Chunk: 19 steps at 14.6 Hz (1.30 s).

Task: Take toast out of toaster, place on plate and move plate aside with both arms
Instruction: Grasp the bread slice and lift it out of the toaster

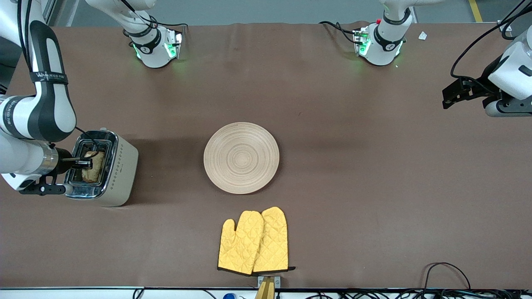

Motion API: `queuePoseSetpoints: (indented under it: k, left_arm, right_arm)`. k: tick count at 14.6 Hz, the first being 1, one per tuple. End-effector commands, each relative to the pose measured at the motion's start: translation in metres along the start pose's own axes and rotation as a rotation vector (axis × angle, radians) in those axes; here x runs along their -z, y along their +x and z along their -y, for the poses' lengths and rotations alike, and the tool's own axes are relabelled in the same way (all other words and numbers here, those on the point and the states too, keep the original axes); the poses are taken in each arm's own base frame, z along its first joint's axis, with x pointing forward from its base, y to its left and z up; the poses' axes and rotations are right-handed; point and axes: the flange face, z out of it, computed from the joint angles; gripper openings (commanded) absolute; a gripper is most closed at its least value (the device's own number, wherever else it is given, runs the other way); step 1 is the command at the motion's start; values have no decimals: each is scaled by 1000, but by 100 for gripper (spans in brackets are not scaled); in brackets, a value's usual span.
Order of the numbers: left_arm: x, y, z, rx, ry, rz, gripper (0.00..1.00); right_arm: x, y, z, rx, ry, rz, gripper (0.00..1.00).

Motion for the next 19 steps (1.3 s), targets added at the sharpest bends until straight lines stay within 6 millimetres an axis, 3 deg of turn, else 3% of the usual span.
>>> queuePoseSetpoints:
  k: [1,4,6,8,11,13,16,19]
  left_arm:
    - [5,0,2,-16,-13,-3,100]
    - [6,0,3,-13,-13,-3,100]
    - [6,0,3,-11,-12,-3,100]
    - [6,-1,2,-11,-12,-3,100]
    - [4,1,3,-14,-13,0,100]
    - [3,1,3,-13,-15,2,100]
    - [0,2,3,-13,-15,8,100]
    - [-2,2,13,5,-14,12,100]
  right_arm:
    - [33,-8,7,31,-9,-8,6]
    - [79,-17,29,49,-3,20,6]
    - [96,-22,51,75,10,40,6]
    - [102,-25,93,30,23,48,5]
    - [101,-33,177,-75,47,48,5]
    - [97,-34,221,-106,95,21,5]
    - [63,-25,274,-217,268,83,5]
    - [39,-25,319,-225,296,73,5]
